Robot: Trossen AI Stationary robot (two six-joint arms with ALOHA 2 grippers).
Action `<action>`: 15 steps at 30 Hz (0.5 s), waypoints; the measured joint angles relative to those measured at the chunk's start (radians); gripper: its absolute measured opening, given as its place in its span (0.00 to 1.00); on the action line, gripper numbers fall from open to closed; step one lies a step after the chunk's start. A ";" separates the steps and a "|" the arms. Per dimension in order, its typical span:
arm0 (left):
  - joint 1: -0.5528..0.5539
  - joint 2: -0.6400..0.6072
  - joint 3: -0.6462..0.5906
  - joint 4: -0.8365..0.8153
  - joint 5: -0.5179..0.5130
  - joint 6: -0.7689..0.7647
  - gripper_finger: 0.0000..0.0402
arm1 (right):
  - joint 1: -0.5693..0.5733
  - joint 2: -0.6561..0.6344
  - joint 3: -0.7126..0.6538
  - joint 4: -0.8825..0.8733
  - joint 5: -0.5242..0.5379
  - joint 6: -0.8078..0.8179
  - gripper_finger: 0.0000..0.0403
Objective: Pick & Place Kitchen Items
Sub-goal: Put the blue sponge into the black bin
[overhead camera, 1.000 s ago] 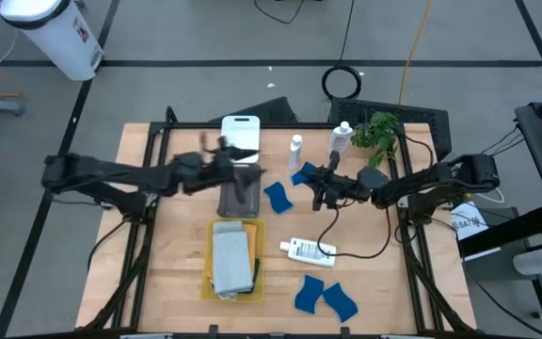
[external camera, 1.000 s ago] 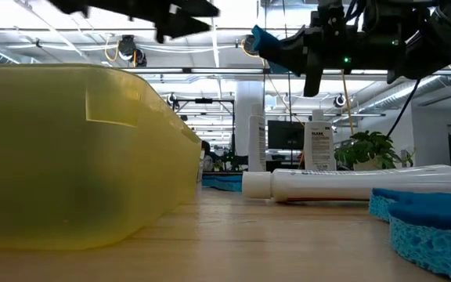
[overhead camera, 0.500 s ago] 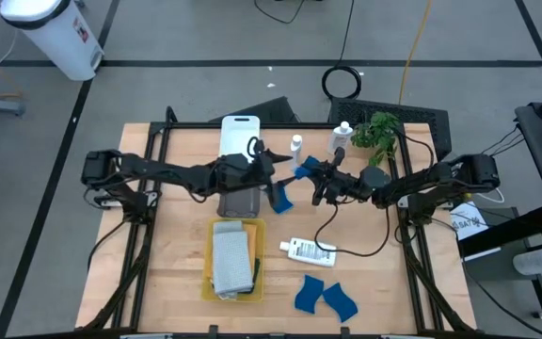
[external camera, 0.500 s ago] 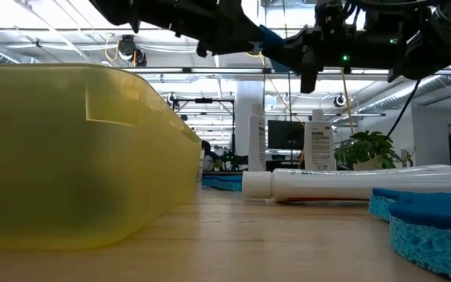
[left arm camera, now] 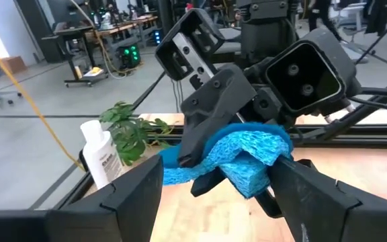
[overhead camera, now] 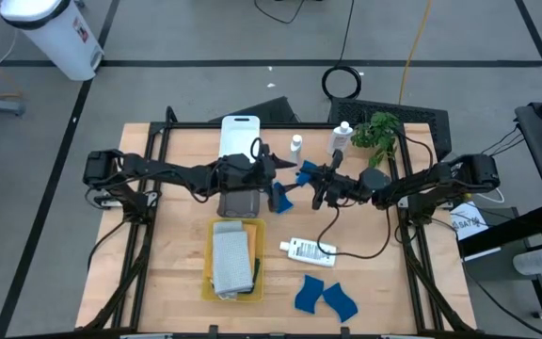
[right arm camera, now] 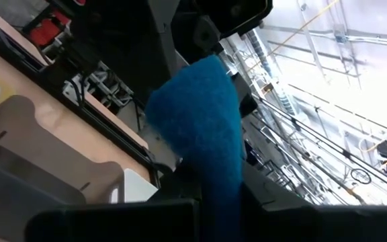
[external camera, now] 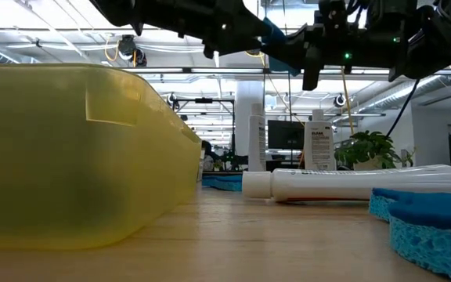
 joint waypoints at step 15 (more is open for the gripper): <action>-0.002 -0.015 0.001 -0.009 0.172 0.012 0.68 | -0.001 -0.001 0.004 0.005 0.003 0.025 0.05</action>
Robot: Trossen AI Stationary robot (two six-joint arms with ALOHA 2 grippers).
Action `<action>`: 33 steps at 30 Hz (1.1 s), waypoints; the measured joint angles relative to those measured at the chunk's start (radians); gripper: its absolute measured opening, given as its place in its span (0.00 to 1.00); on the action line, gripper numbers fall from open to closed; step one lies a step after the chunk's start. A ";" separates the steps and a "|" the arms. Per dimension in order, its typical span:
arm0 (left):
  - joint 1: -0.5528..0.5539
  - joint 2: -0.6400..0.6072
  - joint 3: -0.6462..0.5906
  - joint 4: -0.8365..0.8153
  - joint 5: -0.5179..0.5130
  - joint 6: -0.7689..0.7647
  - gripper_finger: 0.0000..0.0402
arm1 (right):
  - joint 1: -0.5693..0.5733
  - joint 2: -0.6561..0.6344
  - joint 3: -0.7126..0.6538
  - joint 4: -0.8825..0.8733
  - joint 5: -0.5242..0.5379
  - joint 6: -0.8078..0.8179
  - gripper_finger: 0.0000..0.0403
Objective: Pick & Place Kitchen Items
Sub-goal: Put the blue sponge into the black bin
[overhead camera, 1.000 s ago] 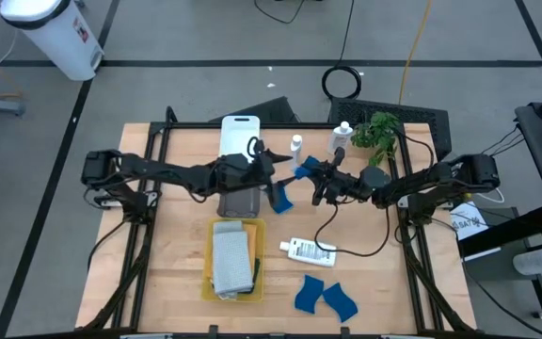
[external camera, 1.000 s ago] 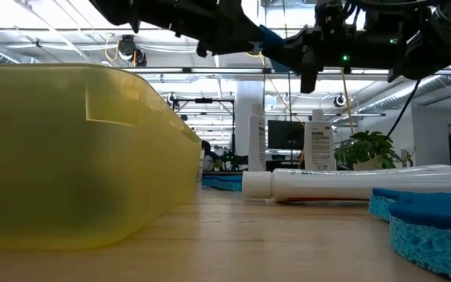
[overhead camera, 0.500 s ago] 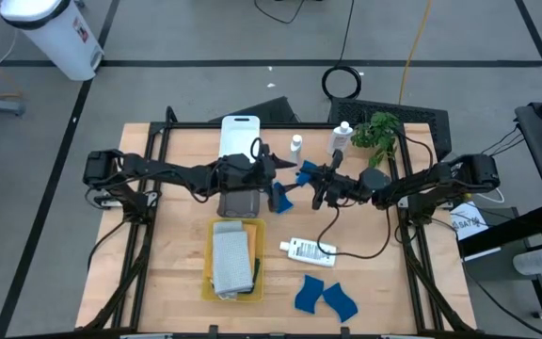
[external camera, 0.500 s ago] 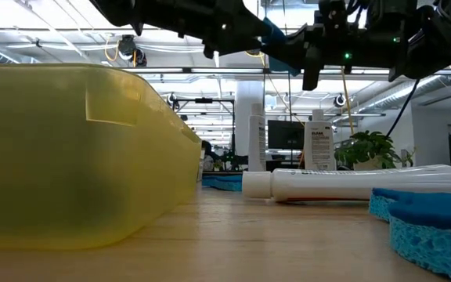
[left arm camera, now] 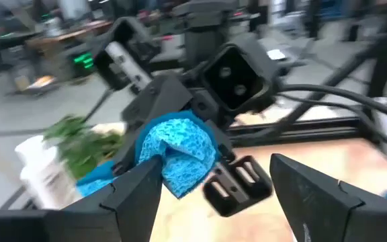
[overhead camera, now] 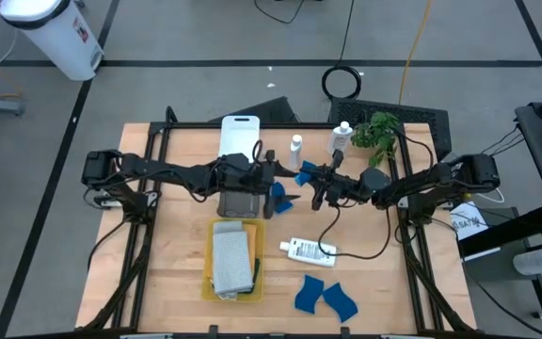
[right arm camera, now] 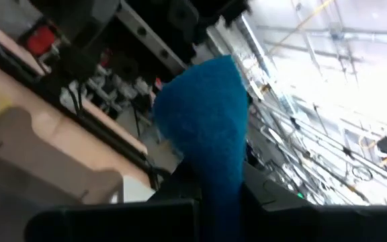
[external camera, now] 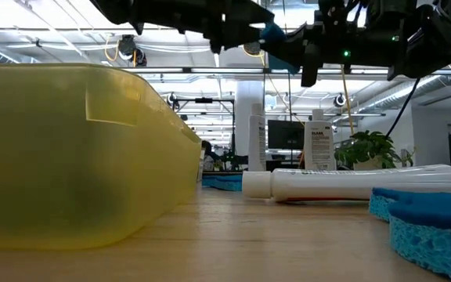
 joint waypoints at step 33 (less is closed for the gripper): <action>-0.003 -0.002 -0.001 -0.008 -0.181 -0.052 0.62 | 0.010 0.050 0.064 -0.041 0.029 0.051 0.05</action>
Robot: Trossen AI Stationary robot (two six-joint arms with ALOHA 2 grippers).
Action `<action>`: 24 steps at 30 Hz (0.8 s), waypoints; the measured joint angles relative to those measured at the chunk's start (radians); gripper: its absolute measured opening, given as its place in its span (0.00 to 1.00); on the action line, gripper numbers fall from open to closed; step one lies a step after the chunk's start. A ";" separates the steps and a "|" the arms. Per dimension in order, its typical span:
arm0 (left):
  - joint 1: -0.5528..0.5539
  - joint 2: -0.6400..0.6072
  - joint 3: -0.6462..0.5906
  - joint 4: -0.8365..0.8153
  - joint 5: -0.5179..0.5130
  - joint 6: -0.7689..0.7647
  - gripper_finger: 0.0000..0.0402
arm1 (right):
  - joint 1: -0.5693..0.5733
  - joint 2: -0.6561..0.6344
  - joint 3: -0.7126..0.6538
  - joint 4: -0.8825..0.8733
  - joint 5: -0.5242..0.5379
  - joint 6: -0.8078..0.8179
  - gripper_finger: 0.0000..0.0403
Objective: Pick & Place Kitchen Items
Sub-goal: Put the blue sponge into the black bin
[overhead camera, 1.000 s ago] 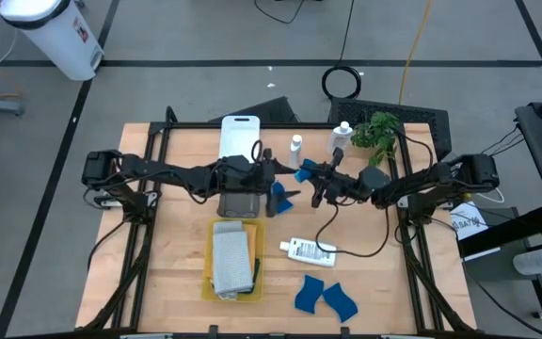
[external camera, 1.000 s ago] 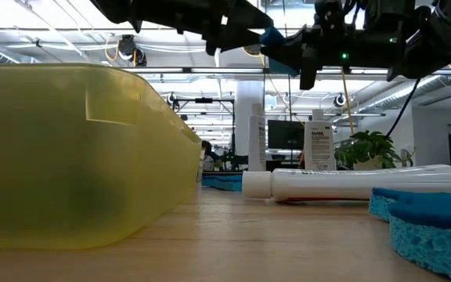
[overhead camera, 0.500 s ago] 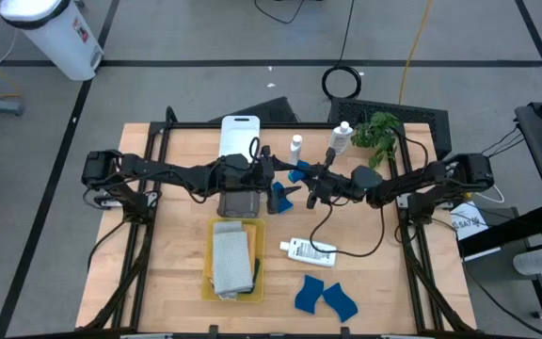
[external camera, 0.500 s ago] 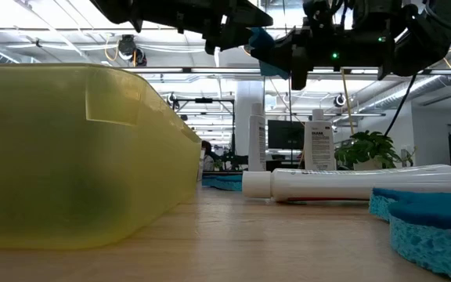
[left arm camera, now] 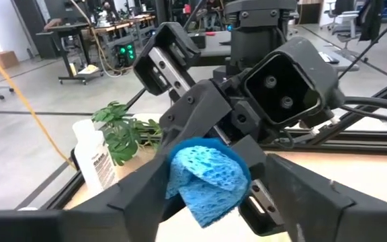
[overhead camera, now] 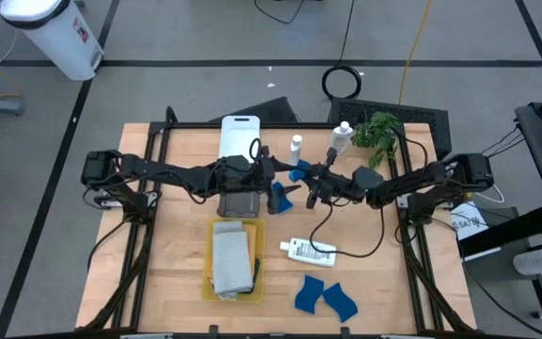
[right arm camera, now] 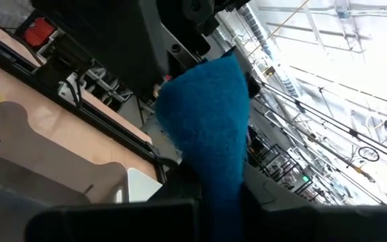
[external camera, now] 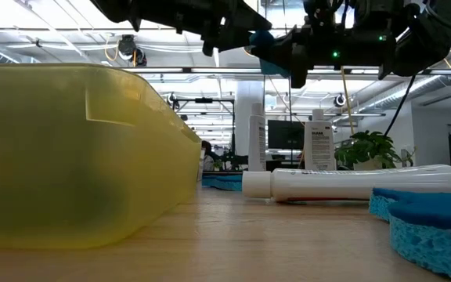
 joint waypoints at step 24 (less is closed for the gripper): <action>0.000 -0.130 -0.001 -0.223 -0.273 -0.047 0.02 | 0.001 -0.114 0.002 -0.177 0.021 0.102 0.24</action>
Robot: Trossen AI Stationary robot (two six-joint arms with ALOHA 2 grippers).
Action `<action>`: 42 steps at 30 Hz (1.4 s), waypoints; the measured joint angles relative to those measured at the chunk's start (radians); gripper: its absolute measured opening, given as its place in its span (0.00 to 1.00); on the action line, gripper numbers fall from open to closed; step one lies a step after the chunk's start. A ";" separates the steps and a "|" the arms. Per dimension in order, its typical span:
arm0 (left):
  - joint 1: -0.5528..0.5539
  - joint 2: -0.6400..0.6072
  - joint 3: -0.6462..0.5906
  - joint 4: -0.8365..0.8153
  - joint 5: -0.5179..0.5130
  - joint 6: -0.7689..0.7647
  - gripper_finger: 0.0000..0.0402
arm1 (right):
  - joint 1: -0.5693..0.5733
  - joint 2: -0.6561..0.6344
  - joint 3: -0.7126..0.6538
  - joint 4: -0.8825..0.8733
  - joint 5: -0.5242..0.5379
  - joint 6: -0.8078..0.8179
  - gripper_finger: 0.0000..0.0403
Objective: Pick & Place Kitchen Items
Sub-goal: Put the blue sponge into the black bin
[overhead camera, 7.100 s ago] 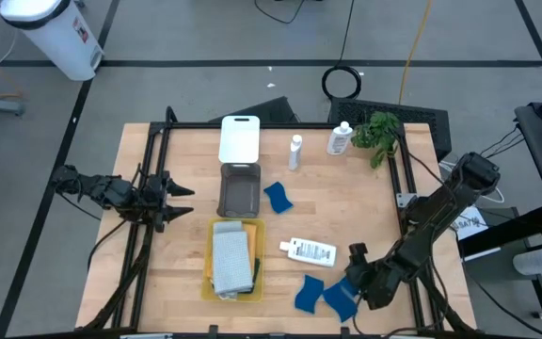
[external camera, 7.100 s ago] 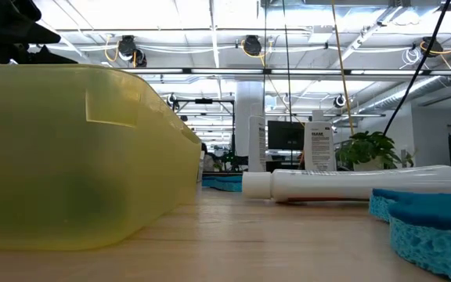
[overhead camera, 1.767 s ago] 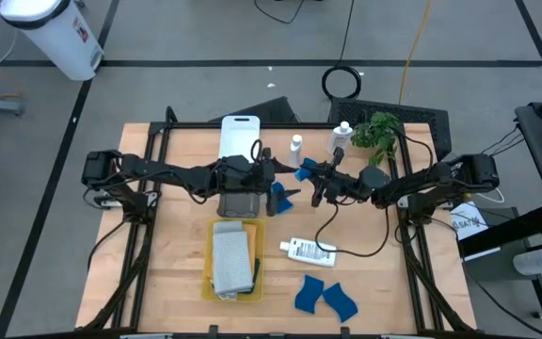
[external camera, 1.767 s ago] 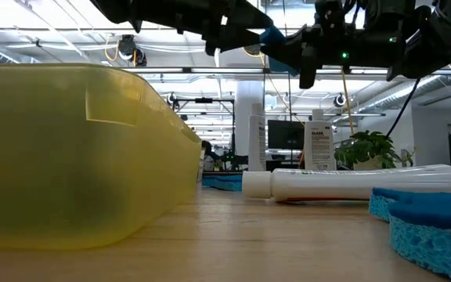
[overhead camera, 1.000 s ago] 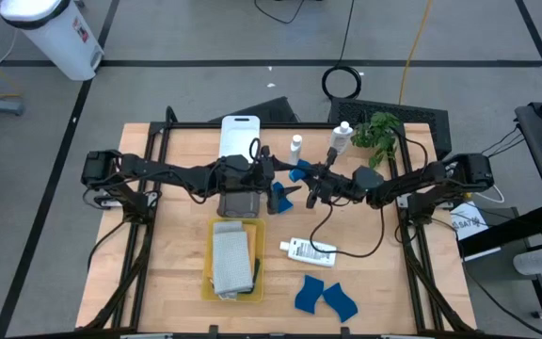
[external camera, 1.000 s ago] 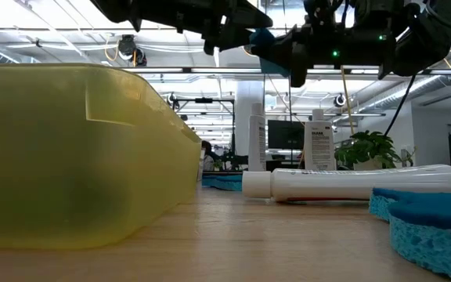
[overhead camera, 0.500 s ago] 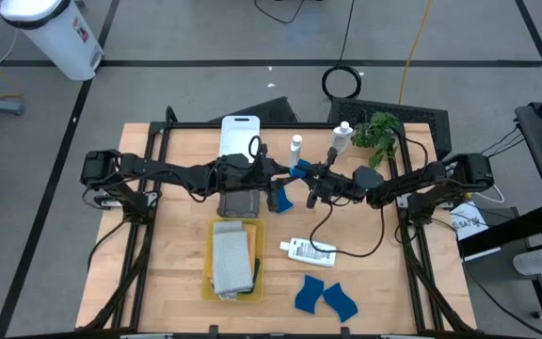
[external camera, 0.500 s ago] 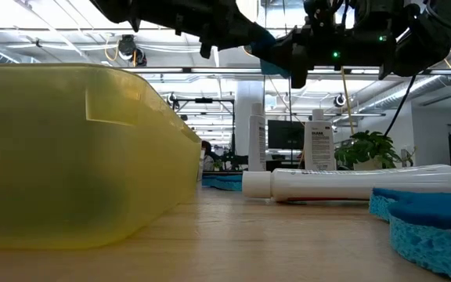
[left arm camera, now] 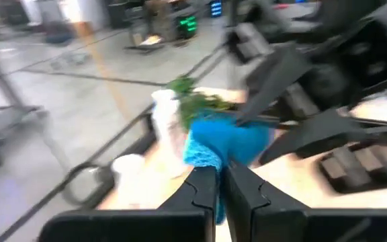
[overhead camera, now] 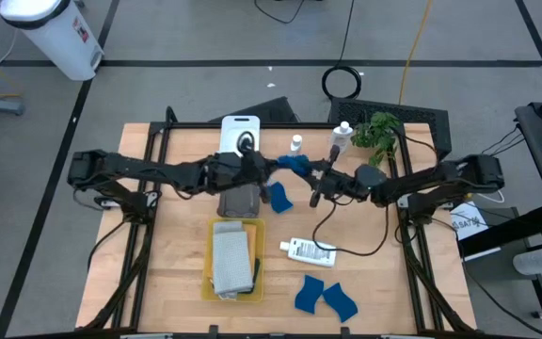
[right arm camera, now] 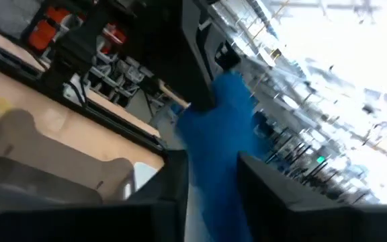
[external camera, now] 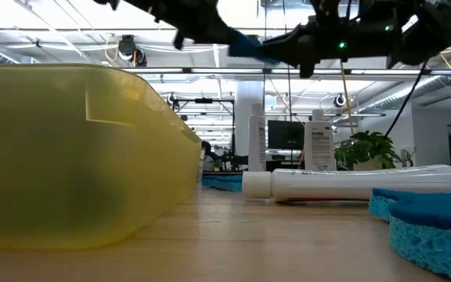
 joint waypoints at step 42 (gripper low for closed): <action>0.033 -0.201 -0.227 -0.720 0.487 -0.446 0.04 | 0.000 -0.266 -0.004 -0.358 0.028 0.290 0.59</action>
